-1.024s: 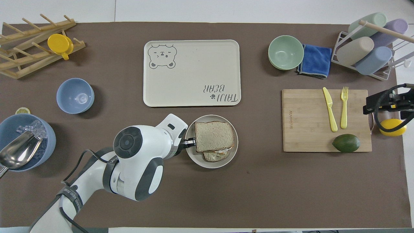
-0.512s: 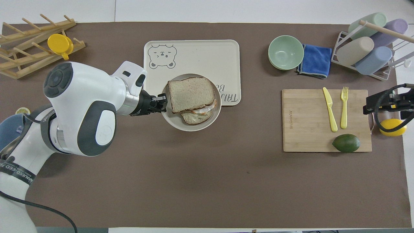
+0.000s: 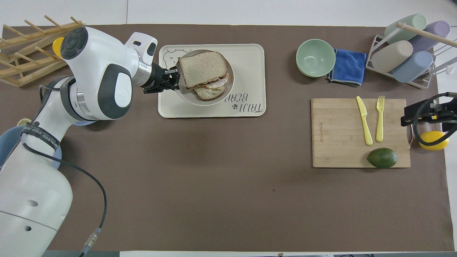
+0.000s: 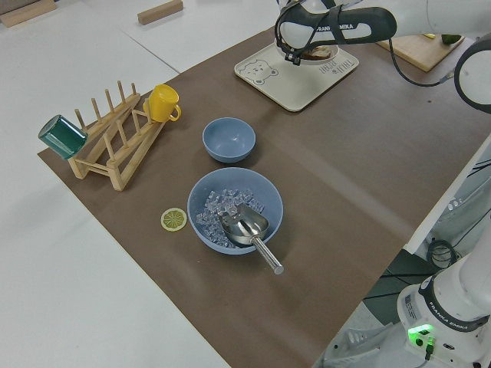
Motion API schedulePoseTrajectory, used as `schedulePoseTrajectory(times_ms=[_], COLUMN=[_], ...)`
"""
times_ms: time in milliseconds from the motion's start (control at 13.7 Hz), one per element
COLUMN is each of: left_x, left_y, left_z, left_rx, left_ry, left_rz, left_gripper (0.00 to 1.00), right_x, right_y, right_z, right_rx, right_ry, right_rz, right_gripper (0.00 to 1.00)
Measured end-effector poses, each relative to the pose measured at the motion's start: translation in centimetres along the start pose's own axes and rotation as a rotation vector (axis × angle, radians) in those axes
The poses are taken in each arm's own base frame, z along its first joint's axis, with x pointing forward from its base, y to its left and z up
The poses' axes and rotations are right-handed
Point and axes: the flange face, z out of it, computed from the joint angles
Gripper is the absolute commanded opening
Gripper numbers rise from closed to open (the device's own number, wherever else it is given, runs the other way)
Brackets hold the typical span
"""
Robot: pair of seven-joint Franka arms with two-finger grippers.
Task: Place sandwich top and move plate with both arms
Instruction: 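Slide the plate with the left gripper onto the bear tray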
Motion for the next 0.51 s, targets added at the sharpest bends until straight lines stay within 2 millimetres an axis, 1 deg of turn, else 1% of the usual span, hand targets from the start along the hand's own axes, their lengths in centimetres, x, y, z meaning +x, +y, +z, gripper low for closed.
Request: schedulePoseTrajectory(times_ms=[73,146,220,293,366,512], left_x=[1.0,1.9,2.6,2.9,2.8,1.9], left_y=[-0.3,-0.8,-1.2,-1.2,-1.0,-0.3], left_z=[1.3,2.1,2.3,2.3,2.5,3.8], left_rx=[0.004,0.003,-0.002,-0.006,-0.009,-0.01], left_ry=[0.002,0.014,0.031,0.044,0.053,0.063], left_rz=[-0.008,-0.018,-0.026,-0.027,-0.022,-0.008], left_gripper=[0.0,0.0,0.0,0.0,0.0,0.0], right_x=[0.0,0.0,0.0,0.0,0.0,0.0], right_y=[0.0,0.0,0.0,0.0,0.0,0.0], right_z=[0.0,0.0,0.0,0.0,0.0,0.0], right_rx=[0.0,0.0,0.0,0.0,0.0,0.0], right_ry=[0.0,0.0,0.0,0.0,0.0,0.0], right_rz=[0.0,0.0,0.0,0.0,0.0,0.0], right_gripper=[1.0,1.0,1.0,1.0,1.0,1.0])
